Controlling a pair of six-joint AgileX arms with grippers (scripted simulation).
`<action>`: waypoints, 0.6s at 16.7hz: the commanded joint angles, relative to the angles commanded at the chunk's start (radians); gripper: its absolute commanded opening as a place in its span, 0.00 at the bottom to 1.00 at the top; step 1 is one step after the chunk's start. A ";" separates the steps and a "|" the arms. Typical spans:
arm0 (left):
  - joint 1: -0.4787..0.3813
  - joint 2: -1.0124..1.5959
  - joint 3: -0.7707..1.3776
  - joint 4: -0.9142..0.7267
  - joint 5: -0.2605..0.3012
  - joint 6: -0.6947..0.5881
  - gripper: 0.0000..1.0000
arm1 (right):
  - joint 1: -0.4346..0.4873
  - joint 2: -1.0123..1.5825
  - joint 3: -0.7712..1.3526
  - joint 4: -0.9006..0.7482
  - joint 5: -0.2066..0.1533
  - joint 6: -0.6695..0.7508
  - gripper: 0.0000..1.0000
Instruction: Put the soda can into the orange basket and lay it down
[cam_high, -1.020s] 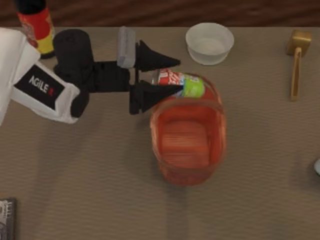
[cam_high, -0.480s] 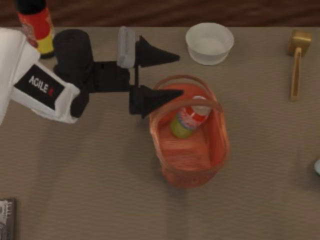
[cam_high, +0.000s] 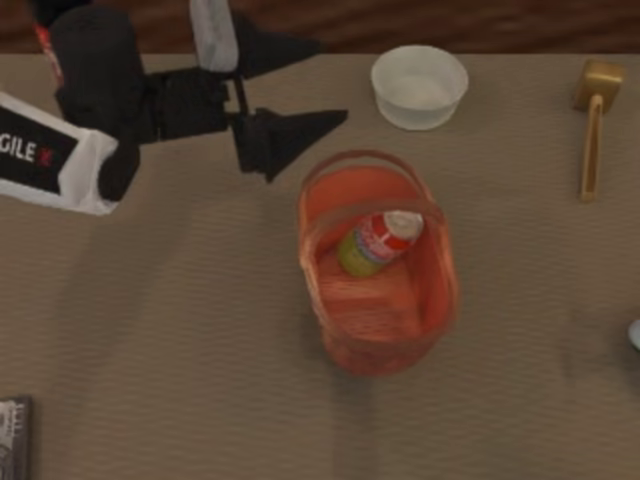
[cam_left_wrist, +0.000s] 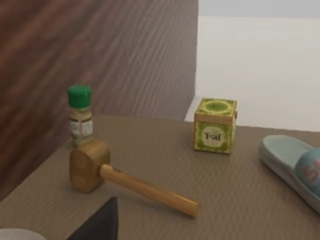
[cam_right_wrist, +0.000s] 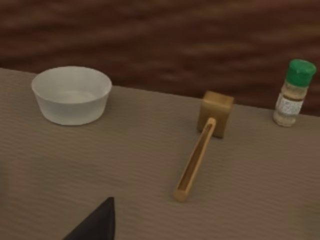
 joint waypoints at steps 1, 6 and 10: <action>0.014 -0.071 -0.024 -0.029 -0.039 -0.014 1.00 | 0.023 0.072 0.071 -0.052 0.000 -0.035 1.00; 0.096 -0.543 -0.211 -0.229 -0.288 -0.082 1.00 | 0.158 0.559 0.546 -0.377 0.002 -0.248 1.00; 0.162 -1.011 -0.448 -0.447 -0.534 -0.110 1.00 | 0.281 1.027 0.995 -0.673 0.002 -0.442 1.00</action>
